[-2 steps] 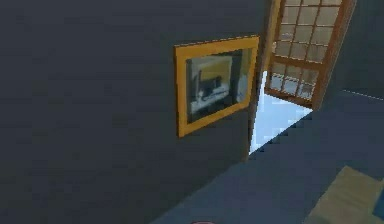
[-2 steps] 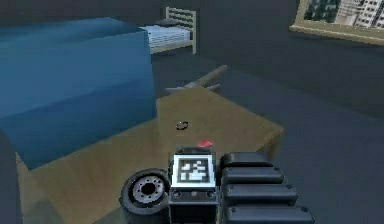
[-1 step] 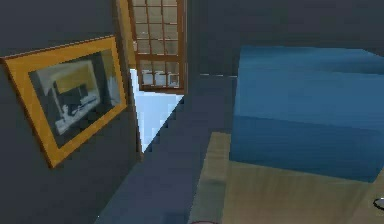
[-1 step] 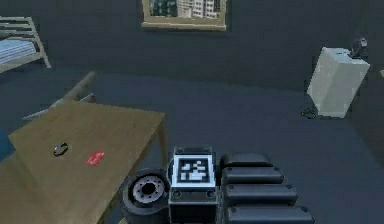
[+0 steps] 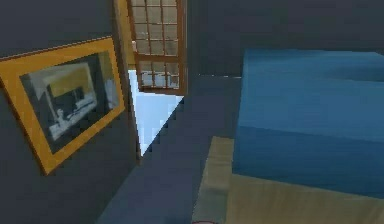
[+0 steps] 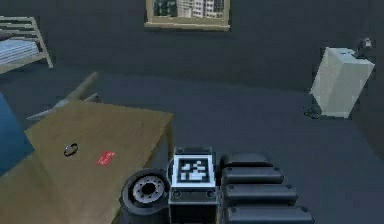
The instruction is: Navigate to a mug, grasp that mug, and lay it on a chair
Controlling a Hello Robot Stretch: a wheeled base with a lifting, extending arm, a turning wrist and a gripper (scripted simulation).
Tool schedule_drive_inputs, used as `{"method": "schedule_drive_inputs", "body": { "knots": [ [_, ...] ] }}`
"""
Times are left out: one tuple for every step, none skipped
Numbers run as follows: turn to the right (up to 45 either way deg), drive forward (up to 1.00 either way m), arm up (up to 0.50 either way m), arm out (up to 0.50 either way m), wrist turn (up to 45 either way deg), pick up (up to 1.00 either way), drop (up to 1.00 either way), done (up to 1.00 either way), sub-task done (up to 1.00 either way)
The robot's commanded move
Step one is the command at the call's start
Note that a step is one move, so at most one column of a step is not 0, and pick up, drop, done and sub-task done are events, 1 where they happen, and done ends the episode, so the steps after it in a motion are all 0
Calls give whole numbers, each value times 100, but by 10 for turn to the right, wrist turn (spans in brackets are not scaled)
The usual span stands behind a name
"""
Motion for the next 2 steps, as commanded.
{"method": "schedule_drive_inputs", "body": {
  "knots": [
    [450, 0, 0, 0, 0, 0, 0, 0, 0],
    [450, 0, 0, 0, 0, 0, 0, 0, 0]
  ]
}}
